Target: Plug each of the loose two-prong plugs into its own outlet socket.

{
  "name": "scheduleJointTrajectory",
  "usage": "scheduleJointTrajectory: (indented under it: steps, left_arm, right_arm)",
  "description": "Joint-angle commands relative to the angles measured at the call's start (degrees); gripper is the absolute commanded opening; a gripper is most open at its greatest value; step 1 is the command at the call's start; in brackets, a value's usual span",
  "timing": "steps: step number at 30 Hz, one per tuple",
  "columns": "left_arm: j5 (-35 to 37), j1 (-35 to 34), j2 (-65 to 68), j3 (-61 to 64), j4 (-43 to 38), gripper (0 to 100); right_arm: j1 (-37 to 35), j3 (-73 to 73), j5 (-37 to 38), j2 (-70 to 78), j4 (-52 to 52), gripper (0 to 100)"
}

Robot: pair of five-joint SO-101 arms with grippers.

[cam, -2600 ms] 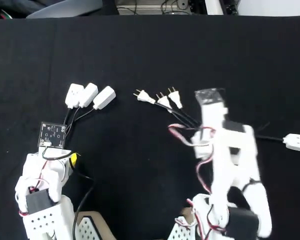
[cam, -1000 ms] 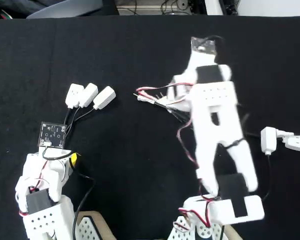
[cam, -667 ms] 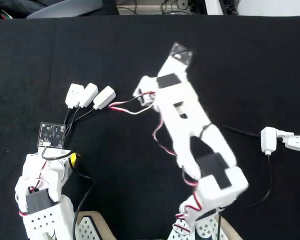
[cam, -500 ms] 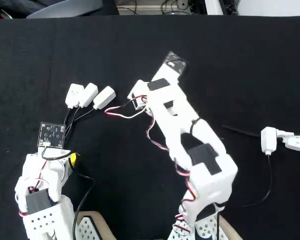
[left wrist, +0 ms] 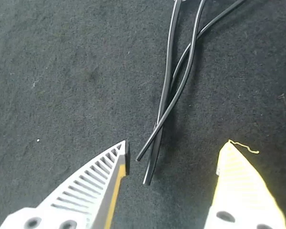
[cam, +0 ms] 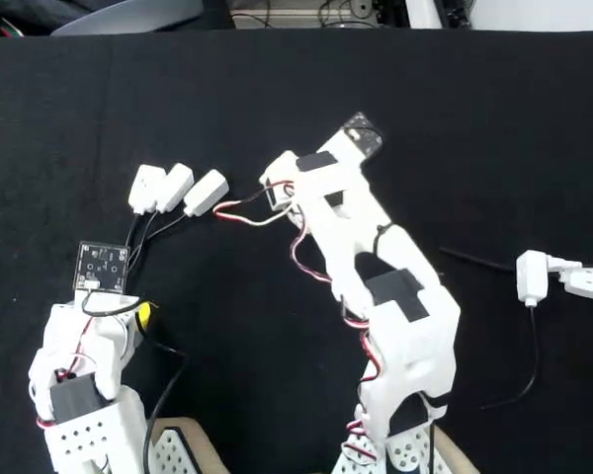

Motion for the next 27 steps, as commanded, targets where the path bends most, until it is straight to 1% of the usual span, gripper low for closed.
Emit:
scheduleJointTrajectory:
  steps: [1,6,11,14,16,17,21,23,24,27]
  left_arm:
    - [0.35,-0.40,-0.18,1.01,-1.32,30]
    - [0.35,-0.31,-0.18,1.01,-1.32,30]
    - [0.35,-0.31,-0.18,1.01,-1.32,30]
    - [0.35,-0.31,-0.18,1.01,-1.32,30]
    - [0.35,-0.31,-0.18,1.01,-1.32,30]
    - [0.35,-0.31,-0.18,1.01,-1.32,30]
    - [0.35,-0.40,-0.18,1.01,-1.32,30]
    - [0.35,-0.40,-0.18,1.01,-1.32,30]
    - [0.35,-0.40,-0.18,1.01,-1.32,30]
    - [0.35,-0.40,-0.18,1.01,-1.32,30]
  right_arm:
    - [2.46,-2.51,-0.18,-3.82,-0.88,31.2]
    - [3.52,-2.33,-0.18,-4.35,-2.46,31.2]
    - [7.21,-2.07,0.35,-4.26,-4.75,31.1]
    - [7.74,-2.07,1.05,-4.00,-4.84,30.8]
    - [7.47,-2.07,3.25,-3.38,-4.84,26.6]
    - [7.47,-2.15,4.04,-2.95,-4.92,22.4]
    - [7.74,-2.59,6.42,-1.89,-4.92,0.7]
    - [7.82,-2.33,7.30,-1.89,-4.84,4.3]
    - [7.82,-2.24,7.82,-1.89,-4.84,4.5]
    - [7.82,-2.15,9.23,-1.98,-4.75,1.1]
